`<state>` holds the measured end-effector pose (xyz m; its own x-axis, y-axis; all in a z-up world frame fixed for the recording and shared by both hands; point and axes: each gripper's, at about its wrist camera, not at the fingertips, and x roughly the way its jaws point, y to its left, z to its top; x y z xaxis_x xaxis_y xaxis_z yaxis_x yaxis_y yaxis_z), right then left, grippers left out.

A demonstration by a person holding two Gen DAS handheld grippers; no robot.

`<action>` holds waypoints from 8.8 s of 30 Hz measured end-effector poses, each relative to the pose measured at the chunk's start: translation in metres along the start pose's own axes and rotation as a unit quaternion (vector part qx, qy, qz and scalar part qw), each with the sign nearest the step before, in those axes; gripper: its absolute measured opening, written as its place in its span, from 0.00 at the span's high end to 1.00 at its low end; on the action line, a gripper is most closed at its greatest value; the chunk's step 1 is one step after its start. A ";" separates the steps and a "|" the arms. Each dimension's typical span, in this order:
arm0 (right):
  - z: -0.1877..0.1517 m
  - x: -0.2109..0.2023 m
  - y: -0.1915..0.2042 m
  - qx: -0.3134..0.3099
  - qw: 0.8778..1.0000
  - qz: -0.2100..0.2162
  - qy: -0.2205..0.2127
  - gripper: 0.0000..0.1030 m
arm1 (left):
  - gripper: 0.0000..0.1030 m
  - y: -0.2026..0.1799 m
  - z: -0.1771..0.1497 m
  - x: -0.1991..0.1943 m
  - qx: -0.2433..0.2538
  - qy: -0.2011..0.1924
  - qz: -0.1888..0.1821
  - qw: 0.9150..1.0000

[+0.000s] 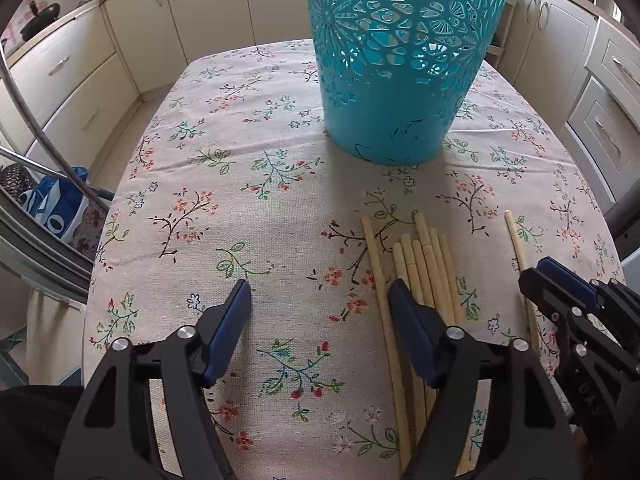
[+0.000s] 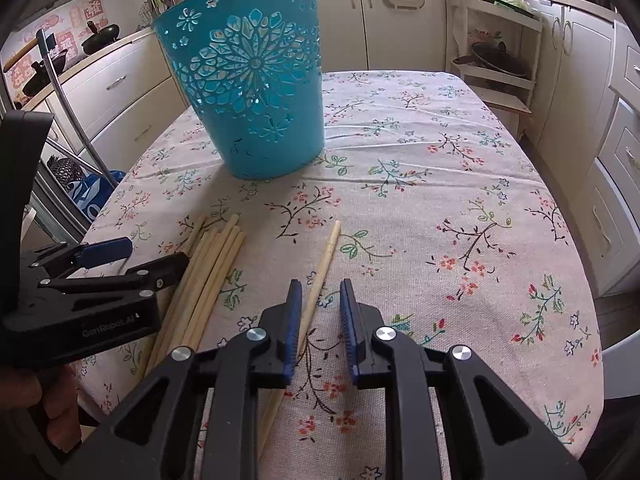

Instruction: Organize utensils

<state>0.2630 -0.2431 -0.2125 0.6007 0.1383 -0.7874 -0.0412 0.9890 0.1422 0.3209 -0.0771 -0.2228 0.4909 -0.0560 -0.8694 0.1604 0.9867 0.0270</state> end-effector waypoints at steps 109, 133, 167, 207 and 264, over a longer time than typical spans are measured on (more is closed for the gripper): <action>0.042 -0.105 0.020 0.029 0.983 0.154 -0.092 0.94 | 0.26 0.136 0.059 -0.082 -0.217 -0.196 -0.065 0.954; 0.218 -0.044 0.063 0.085 0.956 0.053 -0.276 0.94 | 0.26 0.141 0.063 -0.065 -0.225 -0.162 -0.080 0.957; -0.023 -0.037 0.049 0.005 0.999 0.036 -0.016 0.70 | 0.25 0.127 0.027 -0.065 -0.211 -0.126 -0.055 0.968; -0.015 -0.003 0.029 -0.027 1.000 -0.013 0.003 0.87 | 0.25 0.007 -0.013 -0.014 0.028 0.009 -0.071 0.997; 0.005 0.009 0.018 -0.064 0.997 -0.005 0.035 0.87 | 0.95 -0.022 -0.015 -0.017 0.095 0.005 -0.136 0.986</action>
<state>0.2713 -0.2242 -0.2138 0.5450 0.1271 -0.8288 -0.1388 0.9885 0.0603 0.2965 -0.0951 -0.2160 0.3994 -0.3114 -0.8623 0.4422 0.8893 -0.1163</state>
